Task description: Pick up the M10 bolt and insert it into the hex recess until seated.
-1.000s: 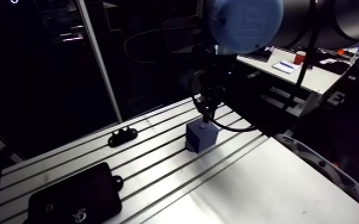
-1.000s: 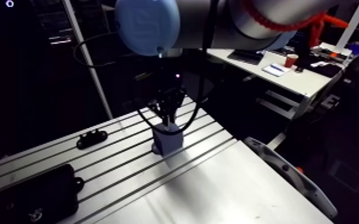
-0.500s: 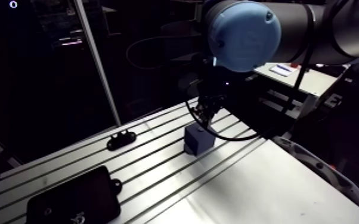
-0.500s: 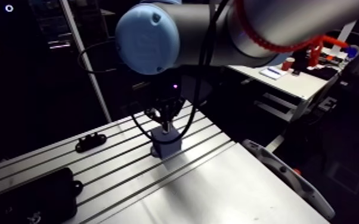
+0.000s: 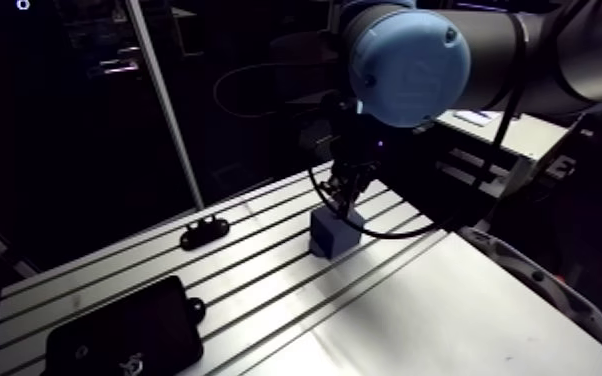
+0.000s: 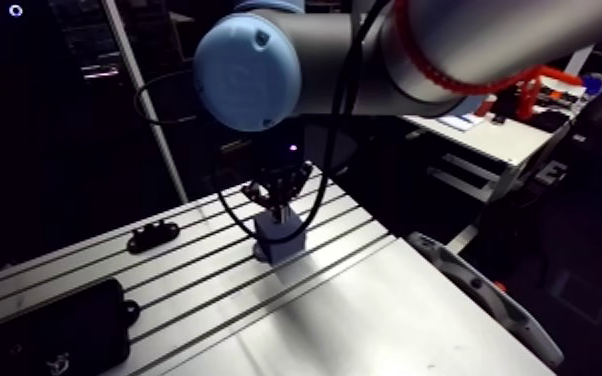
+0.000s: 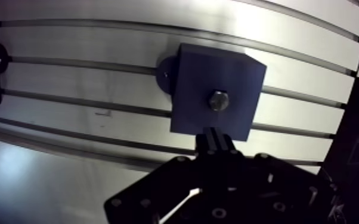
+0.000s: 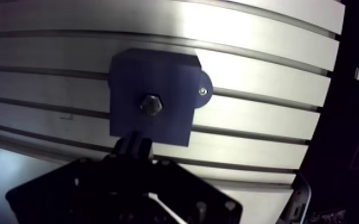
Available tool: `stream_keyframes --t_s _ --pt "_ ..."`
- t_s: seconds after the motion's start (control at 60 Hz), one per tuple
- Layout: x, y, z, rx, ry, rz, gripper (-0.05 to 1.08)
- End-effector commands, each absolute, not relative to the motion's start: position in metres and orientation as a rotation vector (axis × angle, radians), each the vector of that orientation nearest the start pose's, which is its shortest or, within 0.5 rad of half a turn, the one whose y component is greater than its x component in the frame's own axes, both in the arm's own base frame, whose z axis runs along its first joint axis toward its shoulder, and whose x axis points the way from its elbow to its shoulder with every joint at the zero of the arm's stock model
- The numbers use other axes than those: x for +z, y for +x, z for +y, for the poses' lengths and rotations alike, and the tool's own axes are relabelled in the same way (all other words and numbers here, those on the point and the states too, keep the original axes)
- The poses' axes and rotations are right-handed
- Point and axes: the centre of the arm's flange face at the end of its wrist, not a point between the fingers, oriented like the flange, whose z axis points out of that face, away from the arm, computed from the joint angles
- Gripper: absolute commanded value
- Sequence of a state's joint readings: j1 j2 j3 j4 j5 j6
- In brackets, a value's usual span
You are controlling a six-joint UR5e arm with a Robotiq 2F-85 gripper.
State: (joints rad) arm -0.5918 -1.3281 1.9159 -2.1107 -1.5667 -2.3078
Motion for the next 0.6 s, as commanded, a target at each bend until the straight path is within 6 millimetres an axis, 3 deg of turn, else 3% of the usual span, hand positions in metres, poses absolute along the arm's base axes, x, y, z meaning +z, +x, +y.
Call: stream_keyframes --t_s 0.017,0.6 --pt "0.2506 -0.5094 0.1807 -0.054 -0.222 3.095 1.07" --pt "0.2433 -0.5172 0.1862 -0.059 -0.222 3.086 1.07"
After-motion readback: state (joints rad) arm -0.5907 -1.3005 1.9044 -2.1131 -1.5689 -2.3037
